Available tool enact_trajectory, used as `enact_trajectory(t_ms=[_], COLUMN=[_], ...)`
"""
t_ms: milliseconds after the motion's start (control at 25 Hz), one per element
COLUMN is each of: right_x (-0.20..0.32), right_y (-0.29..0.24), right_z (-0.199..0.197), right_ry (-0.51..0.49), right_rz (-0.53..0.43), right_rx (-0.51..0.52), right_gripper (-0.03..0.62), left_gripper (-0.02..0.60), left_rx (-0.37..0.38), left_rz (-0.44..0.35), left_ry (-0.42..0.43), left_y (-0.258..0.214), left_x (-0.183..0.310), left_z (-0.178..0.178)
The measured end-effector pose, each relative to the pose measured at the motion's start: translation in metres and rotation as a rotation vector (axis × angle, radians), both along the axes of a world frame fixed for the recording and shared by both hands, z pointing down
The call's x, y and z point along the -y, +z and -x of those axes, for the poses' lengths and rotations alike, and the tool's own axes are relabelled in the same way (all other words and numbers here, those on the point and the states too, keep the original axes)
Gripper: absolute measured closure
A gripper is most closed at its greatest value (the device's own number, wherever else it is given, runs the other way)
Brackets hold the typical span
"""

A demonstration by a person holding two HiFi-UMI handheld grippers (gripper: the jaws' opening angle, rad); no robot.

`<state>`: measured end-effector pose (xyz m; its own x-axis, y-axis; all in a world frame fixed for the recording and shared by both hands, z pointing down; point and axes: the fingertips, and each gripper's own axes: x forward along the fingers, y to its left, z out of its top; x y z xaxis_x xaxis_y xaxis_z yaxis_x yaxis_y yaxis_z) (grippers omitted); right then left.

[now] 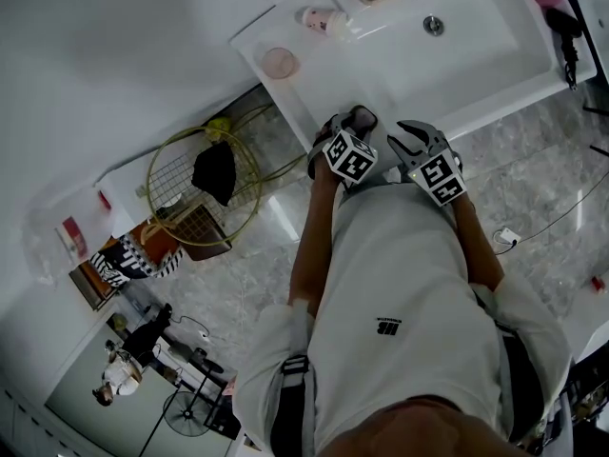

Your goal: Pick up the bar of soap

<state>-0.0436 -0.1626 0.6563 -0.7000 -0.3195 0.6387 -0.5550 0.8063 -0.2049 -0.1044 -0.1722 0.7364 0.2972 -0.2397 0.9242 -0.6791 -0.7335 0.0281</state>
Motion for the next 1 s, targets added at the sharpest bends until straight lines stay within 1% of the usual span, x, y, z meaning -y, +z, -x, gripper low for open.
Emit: enact_trajectory(t_ms=[200,440,680,1000], right_x=[0.002,0.001,-0.002,-0.002], right_y=[-0.002,-0.004,-0.006,-0.008], right_z=[-0.003,-0.008,-0.009,-0.008], right_ry=[0.008,0.025,0.029,0.031], right_rz=[-0.010,-0.019,-0.031,-0.039], right_rx=[-0.004,-0.013,-0.022,-0.026], right_gripper=[0.442,0.445,0.447,0.448], left_gripper=[0.393,0.393,0.393,0.394], left_rx=[-0.039,-0.107,-0.147,-0.183], left_rz=[-0.026,-0.054,-0.076,-0.089], left_ry=[0.000,-0.056,-0.105,-0.121], left_y=[-0.002,-0.006,-0.010,-0.013], left_x=[0.001,0.001,0.001,-0.004], left_z=[-0.001,0.002,0.004,0.004])
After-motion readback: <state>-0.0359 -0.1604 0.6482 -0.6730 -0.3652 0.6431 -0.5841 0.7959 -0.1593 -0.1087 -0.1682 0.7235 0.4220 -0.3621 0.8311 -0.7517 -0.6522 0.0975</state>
